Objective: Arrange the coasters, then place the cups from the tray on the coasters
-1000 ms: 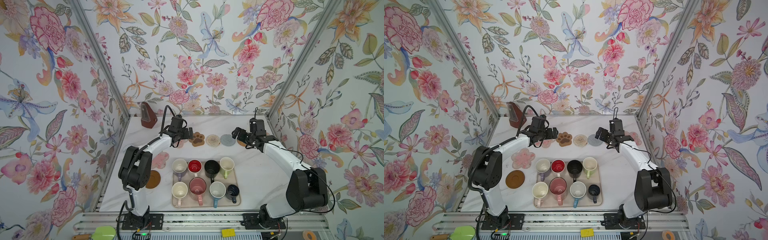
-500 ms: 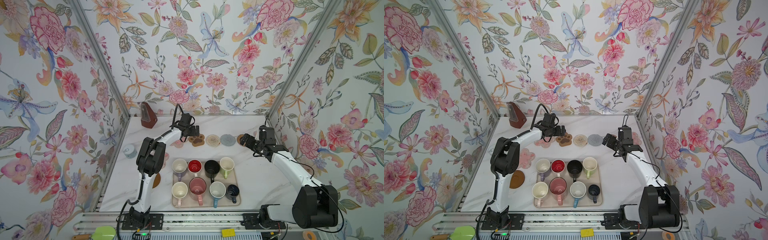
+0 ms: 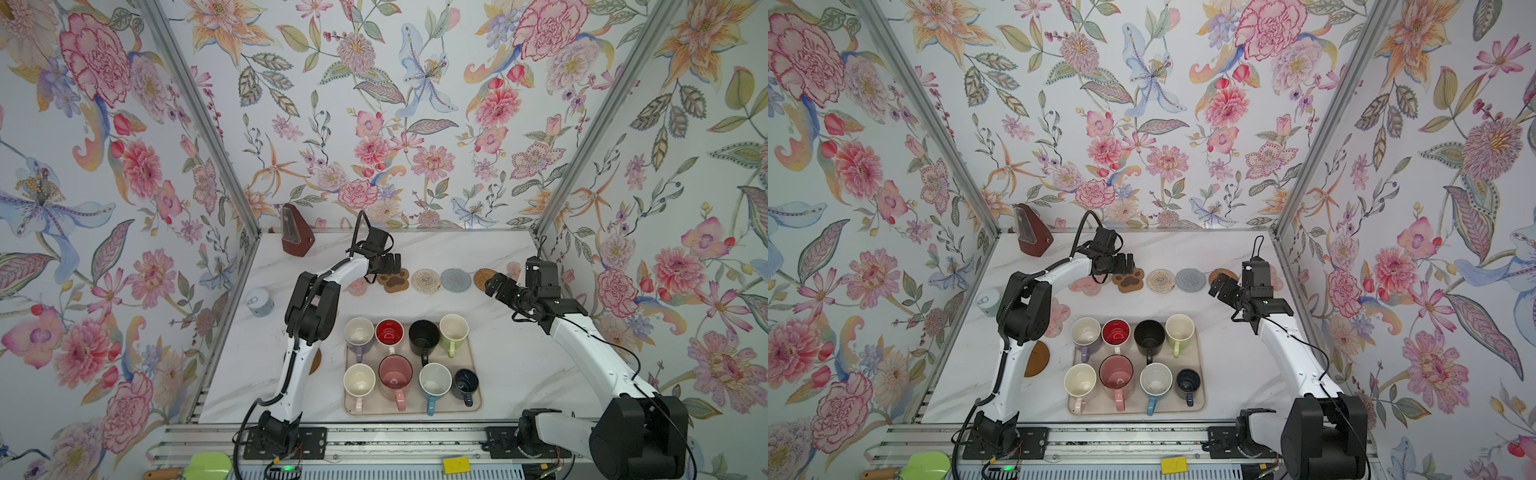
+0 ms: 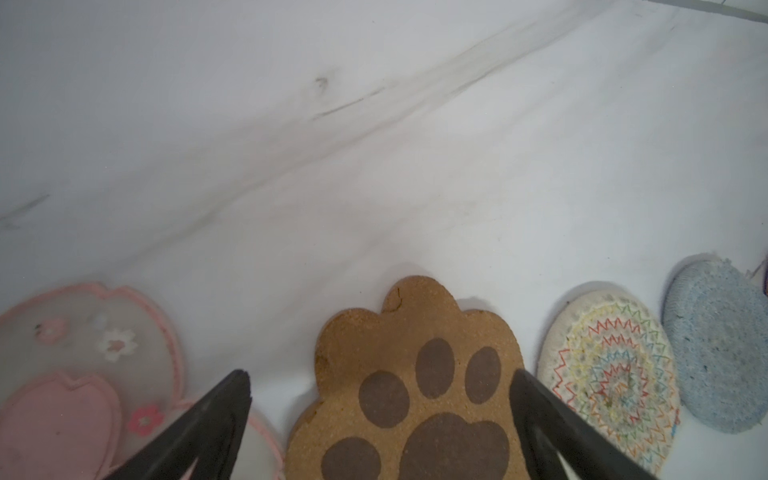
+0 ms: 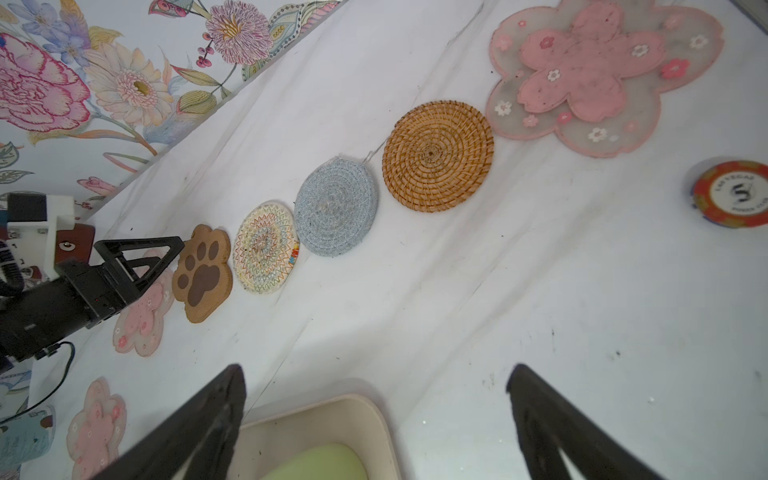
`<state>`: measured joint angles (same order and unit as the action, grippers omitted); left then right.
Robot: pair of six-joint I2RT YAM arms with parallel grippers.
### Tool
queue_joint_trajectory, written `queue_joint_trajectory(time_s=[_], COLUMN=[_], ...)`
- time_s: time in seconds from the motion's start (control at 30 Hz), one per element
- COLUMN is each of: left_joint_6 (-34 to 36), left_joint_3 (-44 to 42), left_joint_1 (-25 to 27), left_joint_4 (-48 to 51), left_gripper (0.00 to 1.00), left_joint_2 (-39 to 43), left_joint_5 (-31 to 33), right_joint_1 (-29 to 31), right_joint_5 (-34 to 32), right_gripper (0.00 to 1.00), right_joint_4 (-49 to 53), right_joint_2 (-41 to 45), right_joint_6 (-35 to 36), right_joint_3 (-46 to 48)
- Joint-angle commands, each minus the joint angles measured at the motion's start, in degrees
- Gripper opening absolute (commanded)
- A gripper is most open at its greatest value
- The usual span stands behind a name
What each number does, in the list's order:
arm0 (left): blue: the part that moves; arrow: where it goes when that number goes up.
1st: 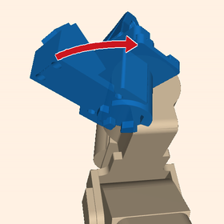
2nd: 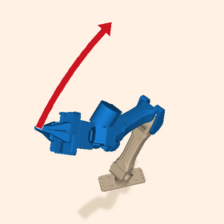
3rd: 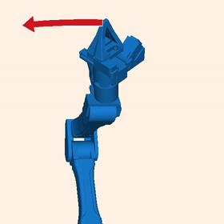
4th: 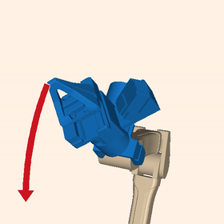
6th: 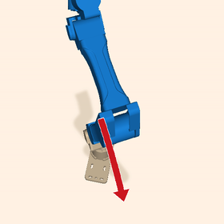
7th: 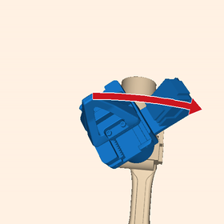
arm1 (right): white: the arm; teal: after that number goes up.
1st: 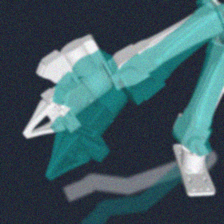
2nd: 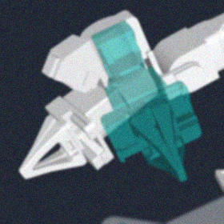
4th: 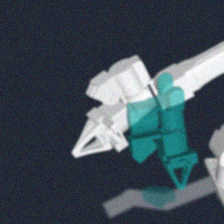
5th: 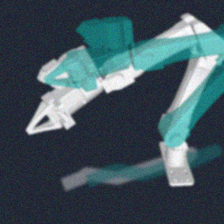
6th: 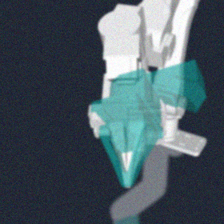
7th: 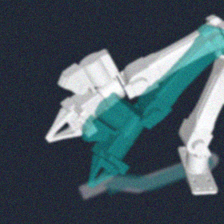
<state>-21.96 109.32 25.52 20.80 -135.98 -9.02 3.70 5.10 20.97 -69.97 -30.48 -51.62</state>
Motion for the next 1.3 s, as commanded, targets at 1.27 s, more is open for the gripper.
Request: queue_joint_trajectory(time_s=[1.27], left_joint_6=[-1.07], left_joint_3=[6.27], left_joint_1=[2.61], left_joint_4=[2.60], left_gripper=[0.99], left_joint_2=[-5.11], left_joint_5=[-1.71], right_joint_1=[-1.60], right_joint_5=[-0.05], right_gripper=[0.99], right_joint_4=[1.27], right_joint_2=[1.42], right_joint_6=[-0.45], right_joint_3=[1.33])
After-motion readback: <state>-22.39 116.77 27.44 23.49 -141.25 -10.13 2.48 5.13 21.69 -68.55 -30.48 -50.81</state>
